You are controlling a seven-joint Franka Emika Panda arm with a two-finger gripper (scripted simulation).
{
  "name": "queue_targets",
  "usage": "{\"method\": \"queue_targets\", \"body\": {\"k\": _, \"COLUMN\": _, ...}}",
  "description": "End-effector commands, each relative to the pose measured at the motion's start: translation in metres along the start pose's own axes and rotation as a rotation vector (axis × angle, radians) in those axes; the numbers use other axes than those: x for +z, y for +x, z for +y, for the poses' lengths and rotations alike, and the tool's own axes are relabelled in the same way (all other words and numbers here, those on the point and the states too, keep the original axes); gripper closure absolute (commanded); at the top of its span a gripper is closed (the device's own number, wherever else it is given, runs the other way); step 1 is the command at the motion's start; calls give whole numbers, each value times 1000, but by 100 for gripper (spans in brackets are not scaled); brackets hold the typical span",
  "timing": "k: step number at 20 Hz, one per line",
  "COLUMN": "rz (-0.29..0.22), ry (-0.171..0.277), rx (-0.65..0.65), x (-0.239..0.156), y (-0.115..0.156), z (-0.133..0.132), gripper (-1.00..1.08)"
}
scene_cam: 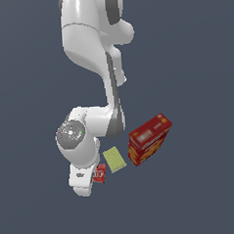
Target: Pick up a designated object from a clutter of objects.
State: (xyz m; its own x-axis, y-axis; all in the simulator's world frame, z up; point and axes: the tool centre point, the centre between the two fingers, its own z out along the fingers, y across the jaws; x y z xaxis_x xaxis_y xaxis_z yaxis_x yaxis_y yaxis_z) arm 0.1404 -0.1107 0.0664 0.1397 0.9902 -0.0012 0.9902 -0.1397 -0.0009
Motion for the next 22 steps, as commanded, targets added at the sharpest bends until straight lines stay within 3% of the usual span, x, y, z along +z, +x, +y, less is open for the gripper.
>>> {"method": "queue_targets", "body": {"k": 1, "rz": 1, "ry": -1, "rx": -7, "x": 1, "y": 0, "z": 1, "gripper": -92}}
{"method": "queue_targets", "body": {"k": 19, "rz": 1, "ry": -1, "rx": -7, "x": 51, "y": 0, "z": 0, "gripper": -92}}
{"method": "queue_targets", "body": {"k": 20, "rz": 1, "ry": -1, "rx": -7, "x": 51, "y": 0, "z": 0, "gripper": 108}}
{"method": "queue_targets", "body": {"k": 22, "rz": 1, "ry": -1, "rx": -7, "x": 51, "y": 0, "z": 0, "gripper": 108}}
